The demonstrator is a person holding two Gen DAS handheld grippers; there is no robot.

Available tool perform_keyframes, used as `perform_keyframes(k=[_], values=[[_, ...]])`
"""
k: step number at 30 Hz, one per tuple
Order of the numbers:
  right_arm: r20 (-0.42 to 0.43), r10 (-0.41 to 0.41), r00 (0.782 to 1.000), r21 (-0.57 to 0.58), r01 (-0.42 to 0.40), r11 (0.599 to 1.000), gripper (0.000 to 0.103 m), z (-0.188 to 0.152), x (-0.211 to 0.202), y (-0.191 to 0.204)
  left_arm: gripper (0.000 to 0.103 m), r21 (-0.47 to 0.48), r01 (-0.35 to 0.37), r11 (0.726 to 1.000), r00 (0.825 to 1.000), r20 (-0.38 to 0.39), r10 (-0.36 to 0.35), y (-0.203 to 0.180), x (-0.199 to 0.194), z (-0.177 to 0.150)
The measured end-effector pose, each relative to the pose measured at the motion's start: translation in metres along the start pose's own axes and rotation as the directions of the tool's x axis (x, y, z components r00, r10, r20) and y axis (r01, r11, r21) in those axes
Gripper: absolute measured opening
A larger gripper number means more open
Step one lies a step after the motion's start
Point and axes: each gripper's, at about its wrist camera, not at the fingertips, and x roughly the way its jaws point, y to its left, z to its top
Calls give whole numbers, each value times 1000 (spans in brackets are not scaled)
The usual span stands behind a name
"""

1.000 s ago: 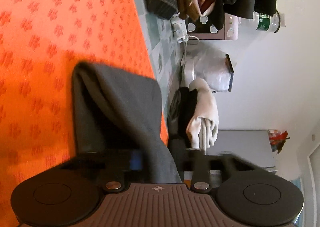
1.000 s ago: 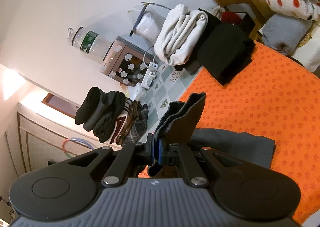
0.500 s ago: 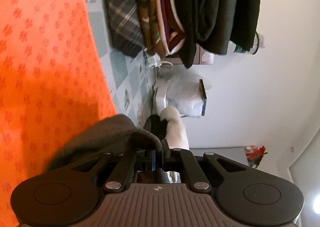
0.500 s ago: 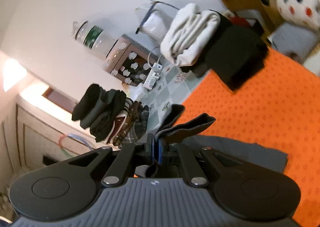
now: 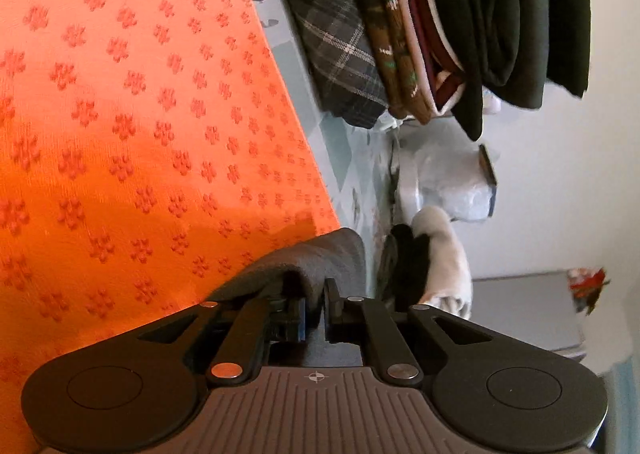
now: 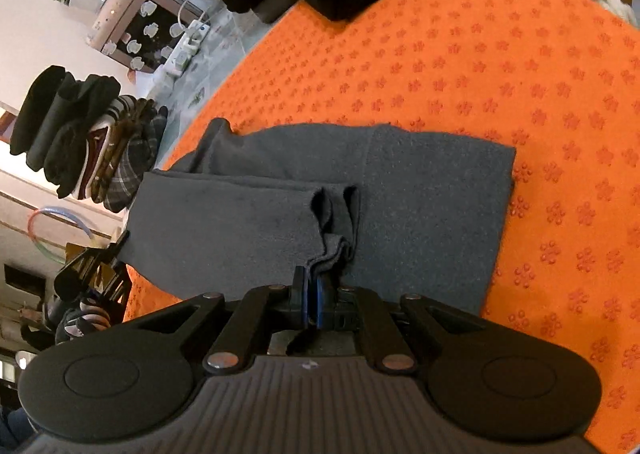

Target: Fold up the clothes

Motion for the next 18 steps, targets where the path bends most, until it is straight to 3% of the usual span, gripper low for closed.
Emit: perform_keyframes(k=[4, 7, 11, 13, 15, 18], values=[[-3, -80, 997, -119, 79, 990, 12, 4, -10, 19, 49, -13, -19, 1000, 1000, 9, 19, -8, -15, -2], [33, -134, 990, -271, 137, 953, 19, 2, -24, 43, 52, 32, -46, 998, 999, 5, 46, -18, -31, -11], [78, -99, 992, -432, 123, 894, 30, 2, -35, 71, 51, 205, -87, 975, 996, 15, 86, -45, -51, -23], [71, -74, 995, -481, 99, 871, 34, 3, -32, 80, 51, 348, -94, 933, 995, 22, 93, -67, -53, -30], [66, -68, 995, -518, 92, 851, 35, 4, -25, 84, 48, 486, -94, 869, 995, 14, 100, -88, -49, -38], [54, -64, 996, -544, 83, 835, 35, 7, -11, 86, 41, 617, -65, 784, 993, -39, 113, -108, -32, -50]])
